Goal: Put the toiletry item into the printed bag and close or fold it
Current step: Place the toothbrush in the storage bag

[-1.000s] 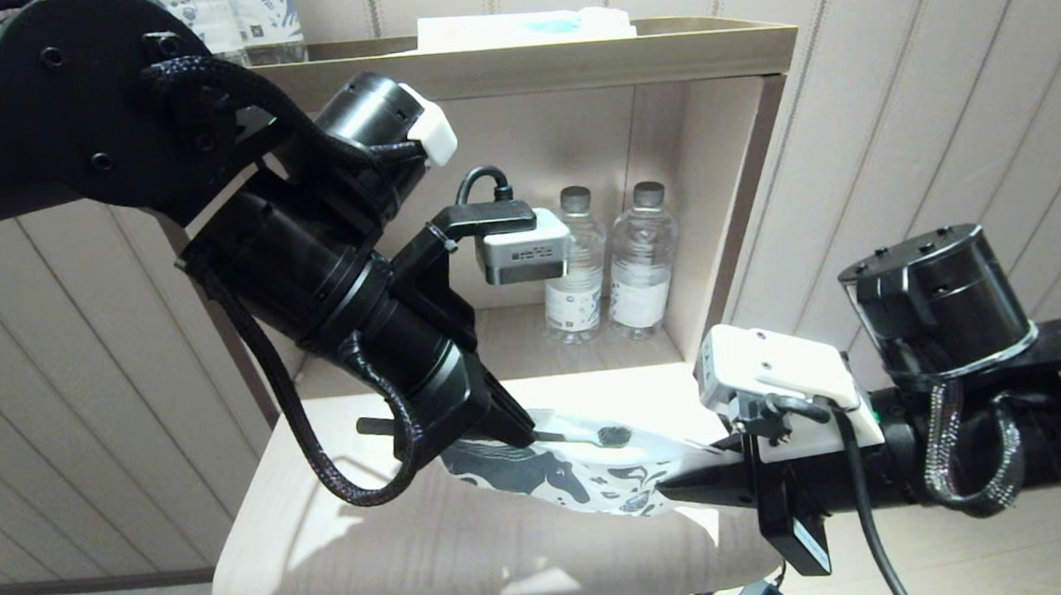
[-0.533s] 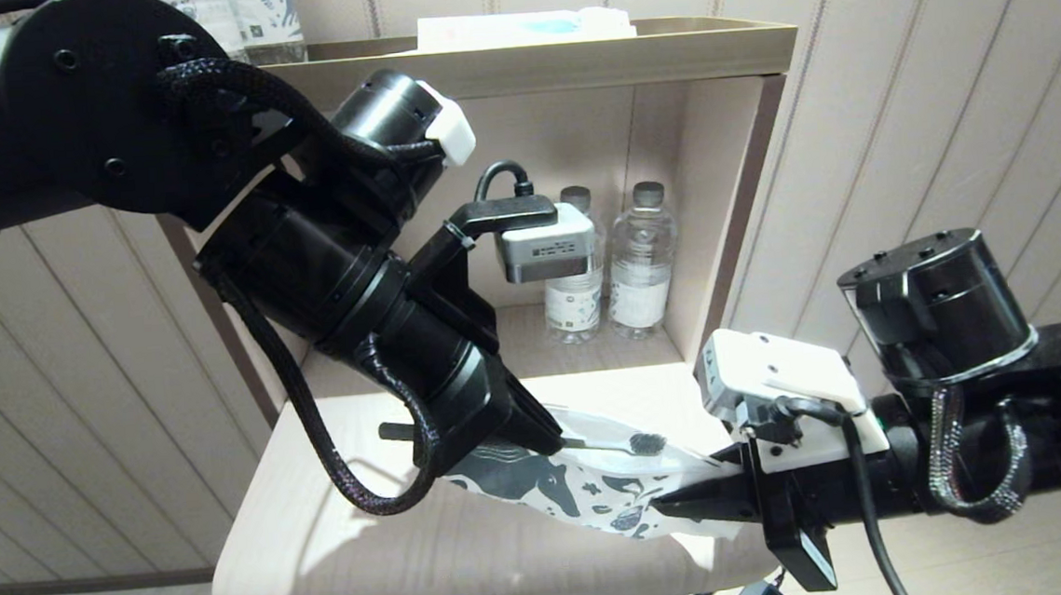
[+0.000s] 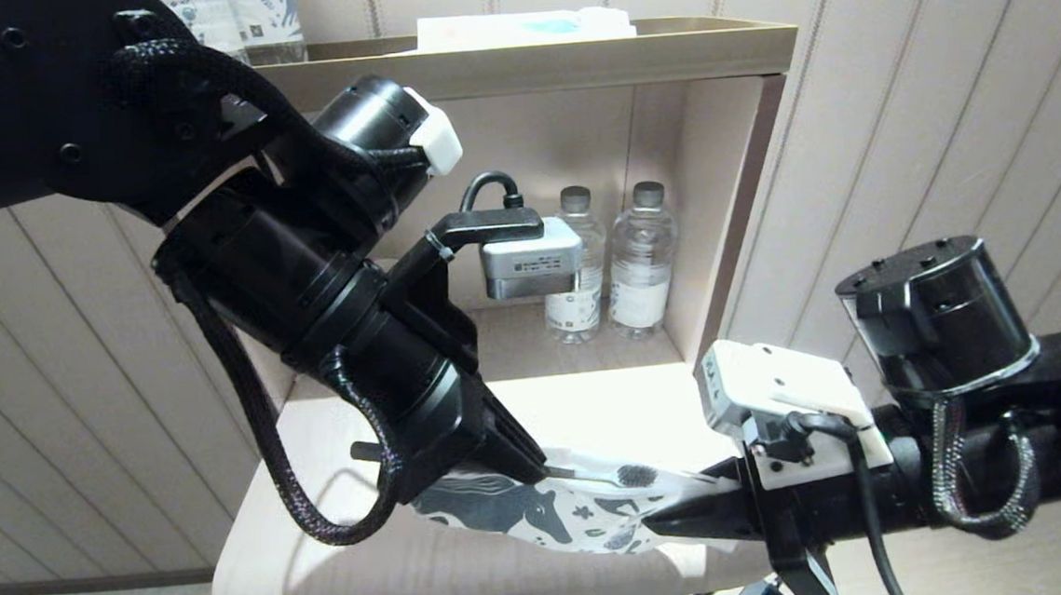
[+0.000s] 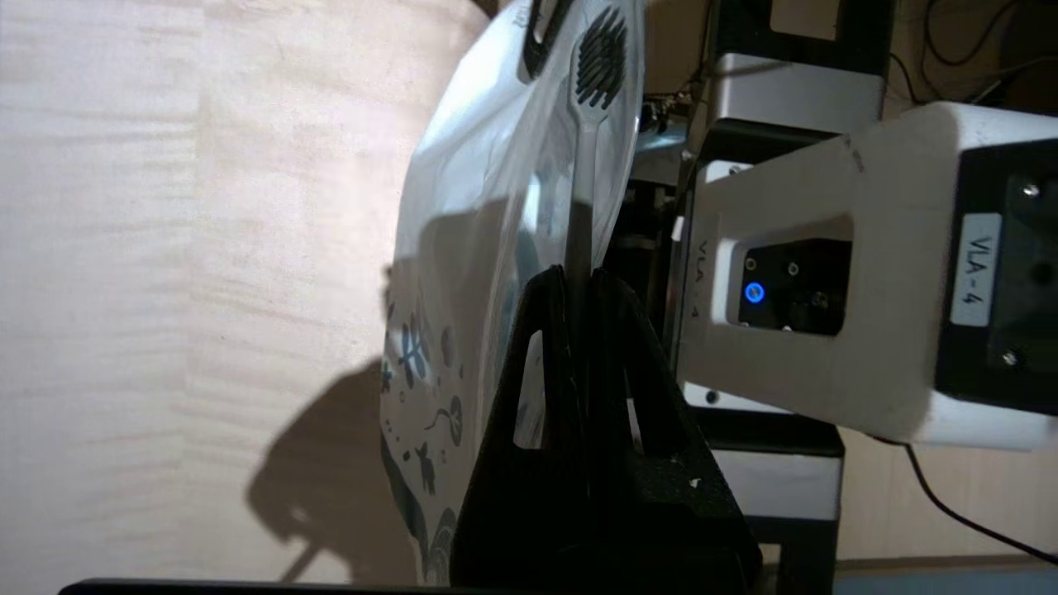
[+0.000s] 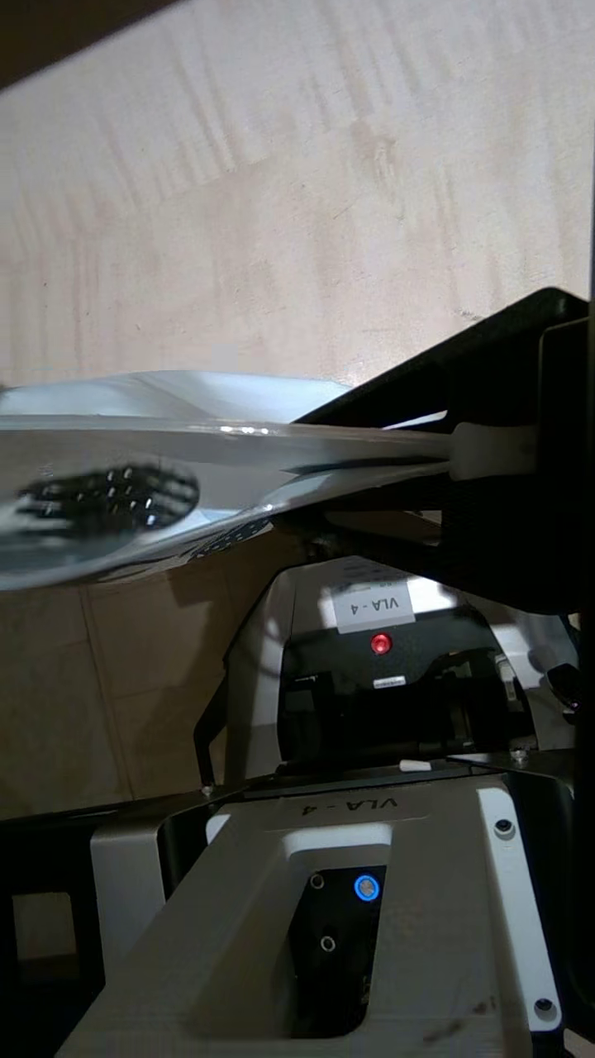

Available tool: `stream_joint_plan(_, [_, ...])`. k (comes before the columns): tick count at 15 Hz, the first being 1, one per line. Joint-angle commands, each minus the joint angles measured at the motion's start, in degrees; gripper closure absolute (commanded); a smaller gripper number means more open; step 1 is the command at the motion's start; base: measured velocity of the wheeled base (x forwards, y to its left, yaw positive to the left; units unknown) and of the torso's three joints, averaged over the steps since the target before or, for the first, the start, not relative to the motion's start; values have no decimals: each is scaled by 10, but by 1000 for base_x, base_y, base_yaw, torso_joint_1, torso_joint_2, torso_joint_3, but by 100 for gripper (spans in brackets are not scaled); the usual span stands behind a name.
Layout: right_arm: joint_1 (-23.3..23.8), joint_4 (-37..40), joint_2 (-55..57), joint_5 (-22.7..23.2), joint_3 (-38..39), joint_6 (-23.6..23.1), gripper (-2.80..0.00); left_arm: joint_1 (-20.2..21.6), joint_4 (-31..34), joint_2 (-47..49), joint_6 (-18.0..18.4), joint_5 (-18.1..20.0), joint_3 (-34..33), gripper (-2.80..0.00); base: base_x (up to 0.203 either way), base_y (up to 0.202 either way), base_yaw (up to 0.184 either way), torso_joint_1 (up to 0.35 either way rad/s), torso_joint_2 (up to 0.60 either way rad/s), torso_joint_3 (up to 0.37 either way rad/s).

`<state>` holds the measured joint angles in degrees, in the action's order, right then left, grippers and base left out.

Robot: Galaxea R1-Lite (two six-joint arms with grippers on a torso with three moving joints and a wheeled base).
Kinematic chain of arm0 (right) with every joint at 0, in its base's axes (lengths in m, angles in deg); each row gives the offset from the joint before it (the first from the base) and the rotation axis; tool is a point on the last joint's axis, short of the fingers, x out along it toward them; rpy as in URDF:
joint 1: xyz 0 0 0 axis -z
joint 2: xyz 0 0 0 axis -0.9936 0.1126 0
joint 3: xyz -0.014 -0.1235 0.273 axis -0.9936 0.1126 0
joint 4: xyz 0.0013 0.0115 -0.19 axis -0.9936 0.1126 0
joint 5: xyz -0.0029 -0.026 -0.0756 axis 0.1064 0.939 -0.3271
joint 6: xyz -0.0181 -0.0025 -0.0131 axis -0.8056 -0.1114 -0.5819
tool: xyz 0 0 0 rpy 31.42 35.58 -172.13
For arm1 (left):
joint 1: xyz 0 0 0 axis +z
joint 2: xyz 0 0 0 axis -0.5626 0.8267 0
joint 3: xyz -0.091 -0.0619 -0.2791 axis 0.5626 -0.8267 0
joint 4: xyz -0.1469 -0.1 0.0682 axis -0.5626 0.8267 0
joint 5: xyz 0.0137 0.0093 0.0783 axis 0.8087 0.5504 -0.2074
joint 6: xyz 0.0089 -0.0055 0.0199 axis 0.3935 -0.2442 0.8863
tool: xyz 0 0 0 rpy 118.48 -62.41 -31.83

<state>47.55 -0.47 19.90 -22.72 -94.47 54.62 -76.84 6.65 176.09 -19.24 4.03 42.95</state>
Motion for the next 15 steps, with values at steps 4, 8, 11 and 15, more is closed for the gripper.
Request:
stream_joint_plan(4, [-19, -4, 0, 26, 14, -6, 0, -5, 31, -17, 4, 12, -1, 0, 0, 0, 0, 0, 0, 0])
stream_joint_plan(8, [-43, -8, -6, 31, 24, -10, 0, -6, 39, -14, 7, 23, -3, 0, 0, 0, 0, 0, 0, 0])
stream_joint_plan(11, [-46, -20, -8, 31, 19, -10, 0, -6, 42, -11, 8, 29, -4, 0, 0, 0, 0, 0, 0, 0])
stream_joint_plan(15, [-35, -28, 1, 32, -5, -9, 0, -5, 37, -1, 16, 29, -1, 0, 0, 0, 0, 0, 0, 0])
